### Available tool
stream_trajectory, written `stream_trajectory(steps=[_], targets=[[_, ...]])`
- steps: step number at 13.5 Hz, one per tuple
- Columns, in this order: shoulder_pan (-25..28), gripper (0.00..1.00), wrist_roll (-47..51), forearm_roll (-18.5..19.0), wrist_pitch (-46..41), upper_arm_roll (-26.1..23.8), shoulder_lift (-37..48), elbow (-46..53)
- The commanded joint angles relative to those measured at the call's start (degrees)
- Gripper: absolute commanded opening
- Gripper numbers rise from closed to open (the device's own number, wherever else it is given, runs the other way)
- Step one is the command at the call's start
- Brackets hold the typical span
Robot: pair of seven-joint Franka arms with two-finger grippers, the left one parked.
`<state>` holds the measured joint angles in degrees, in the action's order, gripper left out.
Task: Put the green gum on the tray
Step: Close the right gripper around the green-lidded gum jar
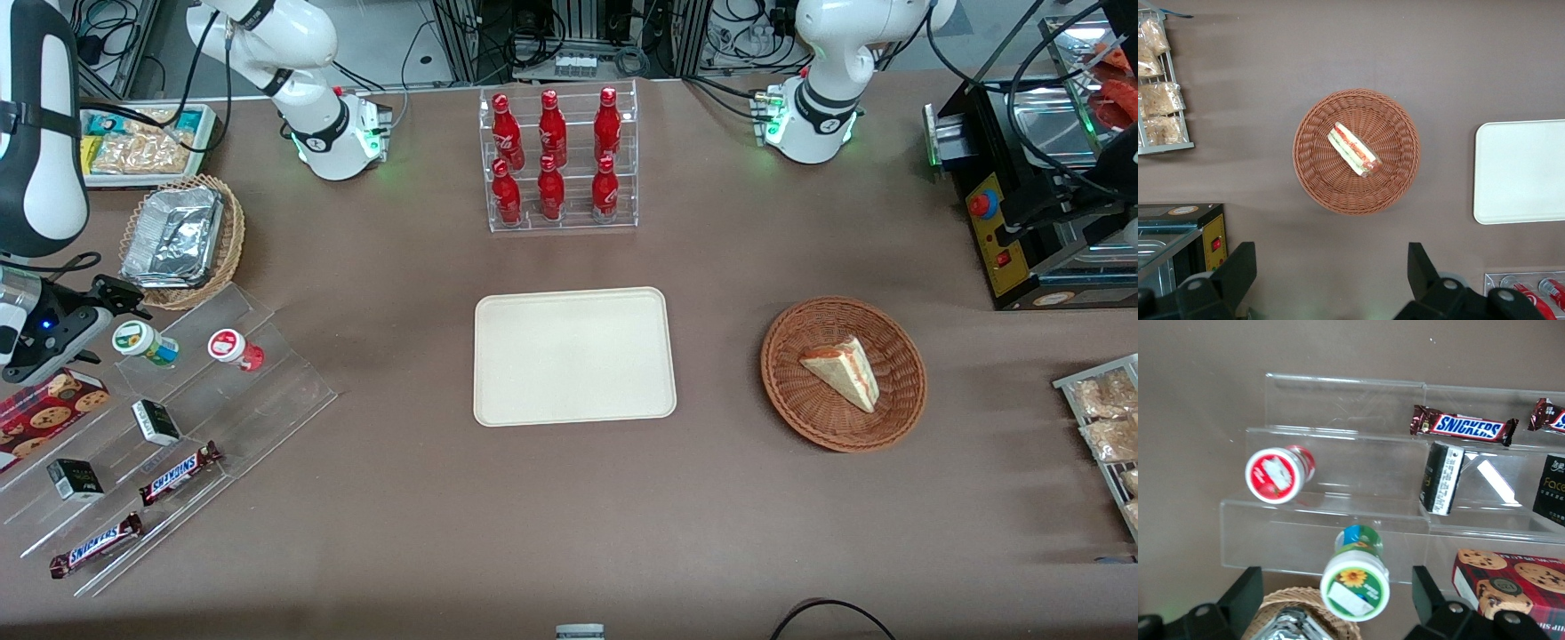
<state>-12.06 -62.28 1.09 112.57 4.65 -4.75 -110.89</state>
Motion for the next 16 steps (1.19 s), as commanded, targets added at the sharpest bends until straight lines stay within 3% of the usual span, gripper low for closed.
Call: stream_trajectory(steps=[1,11,12,14,15,16], targets=[[-1.99,0.99,-2.84,1.19,4.58,-0.25,1.15,-3.98],[-3.84,0.98,-3.29,1.11,11.35,-0.25,1.06,-9.87],[-3.93,0.85,-3.29,1.11,11.53,-0.25,0.97,-9.87],[-3.84,0.22,-3.29,1.11,11.44,-0.25,0.97,-9.87],[-3.84,0.00,-3.38,1.11,11.35,-0.25,0.97,-9.87],[-3.84,0.00,-3.29,1.11,11.27,-0.25,1.06,-9.79]])
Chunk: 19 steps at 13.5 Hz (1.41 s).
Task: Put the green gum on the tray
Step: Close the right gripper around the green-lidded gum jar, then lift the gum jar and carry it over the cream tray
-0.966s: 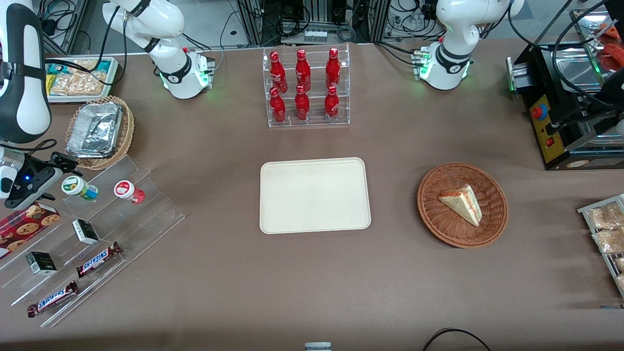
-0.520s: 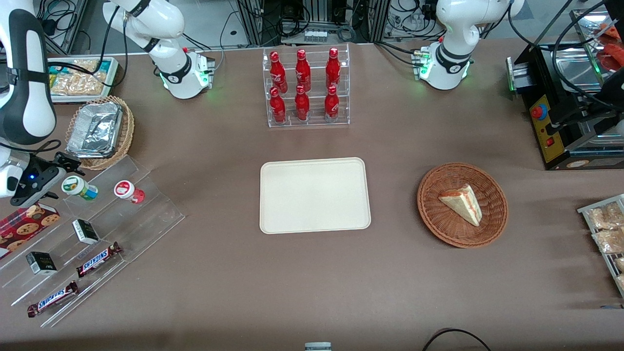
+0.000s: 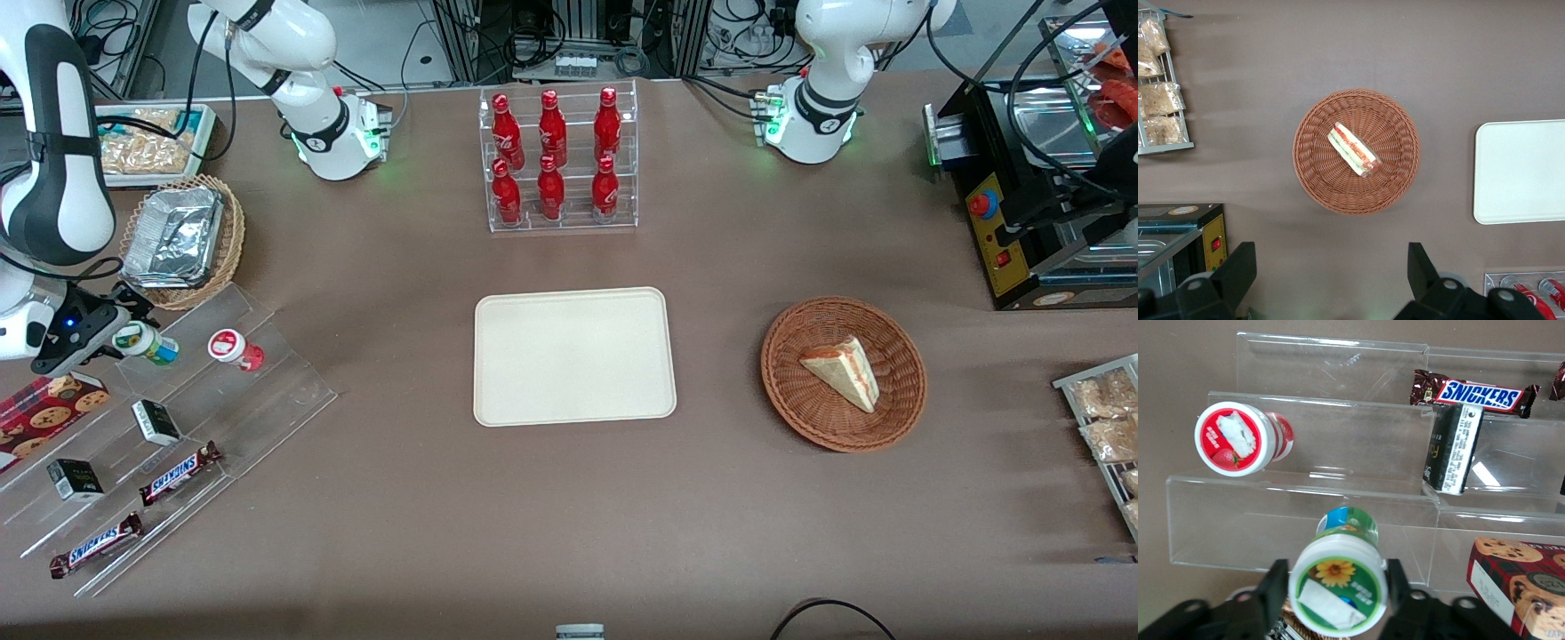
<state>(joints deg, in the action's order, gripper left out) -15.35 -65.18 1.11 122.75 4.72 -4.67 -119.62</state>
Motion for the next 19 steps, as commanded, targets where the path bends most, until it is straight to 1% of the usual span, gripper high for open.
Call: stream_trajectory(steps=[1,4,6,9,12,14,15,17,19], targets=[[-0.47,0.00,-0.39,1.09,0.66,-0.33,1.06,-0.79],[-0.04,0.00,0.31,1.09,-1.97,-0.42,1.50,1.22],[0.14,0.00,1.36,0.74,-5.92,-0.85,1.51,4.03],[3.29,0.00,9.33,0.73,-12.51,-1.56,1.51,8.16],[8.21,0.00,19.09,0.56,-15.77,-1.56,1.59,9.84],[12.43,0.00,27.25,0.30,-18.58,-1.56,1.51,11.50],[14.62,0.00,31.82,-0.23,-19.21,-1.65,1.51,11.69],[19.28,0.00,40.87,-2.68,-19.30,-1.65,1.33,11.69],[24.81,0.00,49.83,-3.22,-19.30,-1.65,1.07,11.78]])
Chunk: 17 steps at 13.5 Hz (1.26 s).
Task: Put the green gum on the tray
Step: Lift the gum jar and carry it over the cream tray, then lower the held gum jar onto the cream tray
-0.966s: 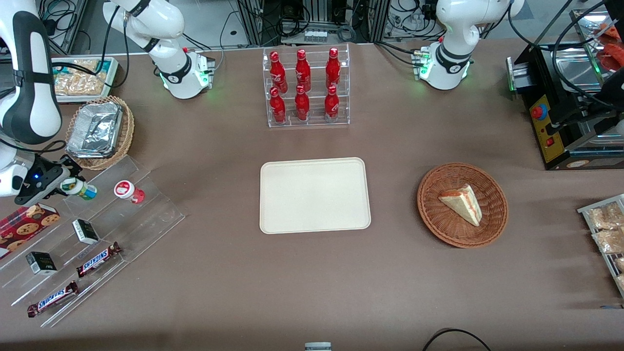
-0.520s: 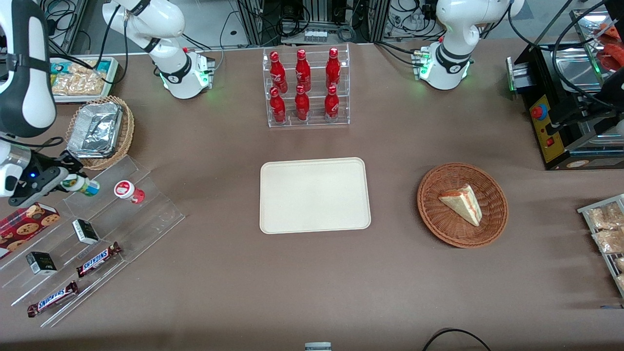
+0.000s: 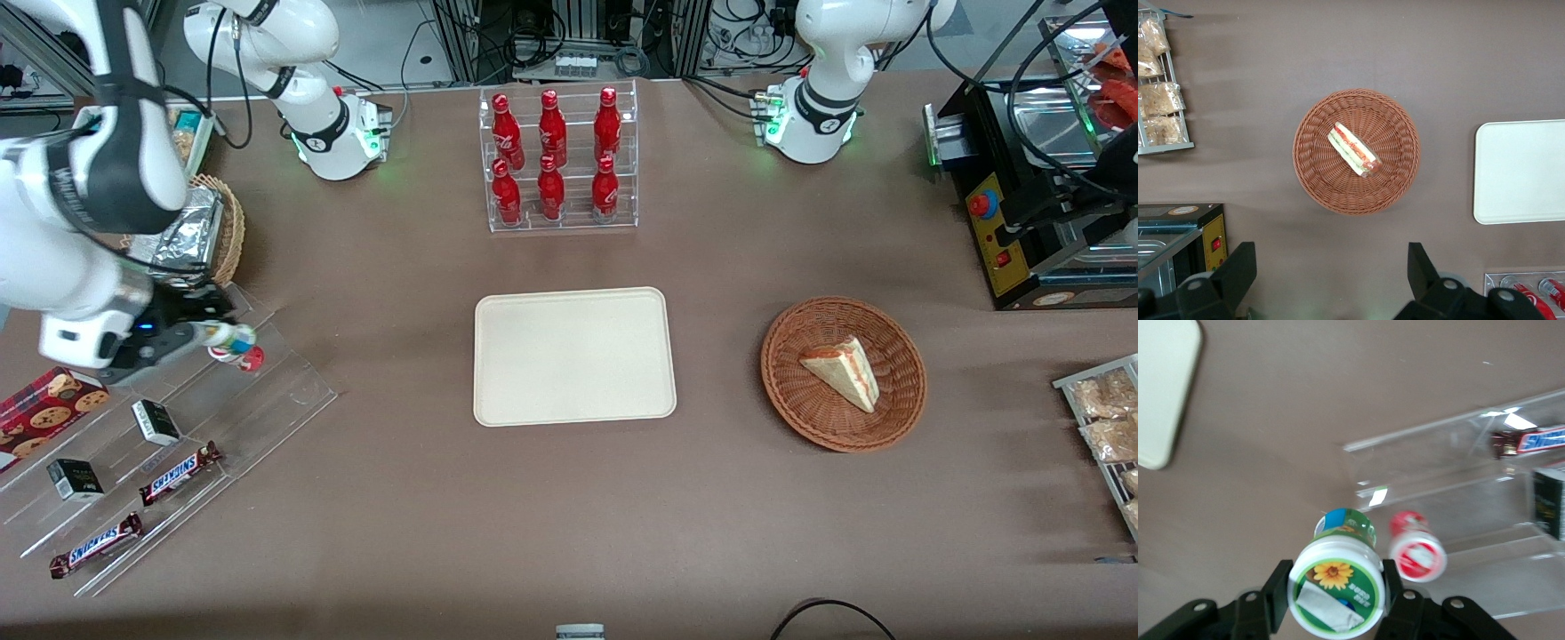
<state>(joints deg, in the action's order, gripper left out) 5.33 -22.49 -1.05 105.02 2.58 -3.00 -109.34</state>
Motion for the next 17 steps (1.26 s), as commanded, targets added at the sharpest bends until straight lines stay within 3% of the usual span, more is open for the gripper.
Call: stream_trajectory(steps=[1,5,12,17], targets=[[6.86,0.00,11.55,-1.14,-1.22,0.59,-0.87,1.58],[16.62,0.00,27.99,-4.91,0.19,0.59,-6.47,6.22],[29.20,0.00,51.65,-5.01,3.61,0.59,-21.06,19.67],[35.44,0.00,63.78,-4.83,11.42,0.59,-30.21,25.92]])
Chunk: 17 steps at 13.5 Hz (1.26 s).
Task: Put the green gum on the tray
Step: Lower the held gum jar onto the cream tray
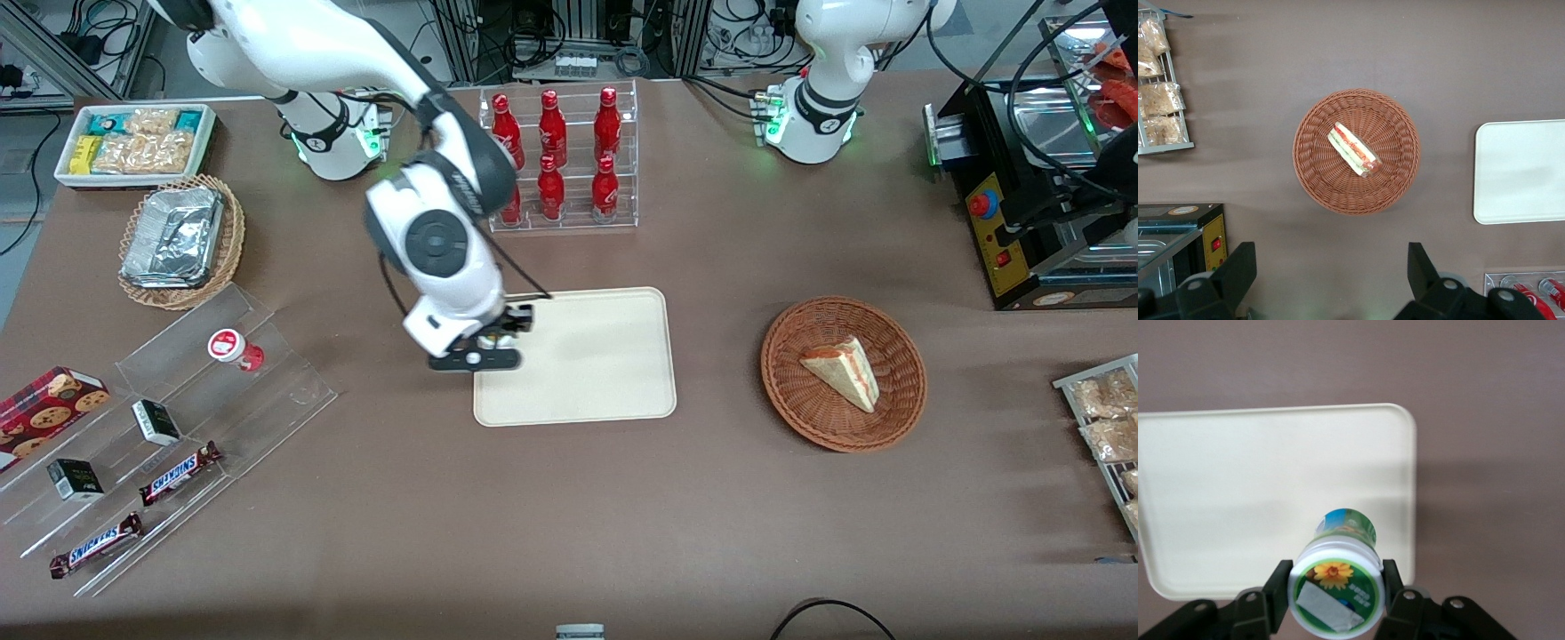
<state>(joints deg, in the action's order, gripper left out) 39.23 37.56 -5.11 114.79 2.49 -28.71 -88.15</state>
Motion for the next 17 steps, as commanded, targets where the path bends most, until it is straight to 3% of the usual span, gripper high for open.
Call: stream_trajectory(steps=[1,10,17], targets=[[2.60,0.00,5.58,-0.69,3.40,0.68,-6.08,5.70],[4.81,0.00,9.38,-0.95,7.28,0.68,-12.42,7.73],[4.89,0.00,9.38,-3.33,10.80,0.68,-14.70,7.47]])
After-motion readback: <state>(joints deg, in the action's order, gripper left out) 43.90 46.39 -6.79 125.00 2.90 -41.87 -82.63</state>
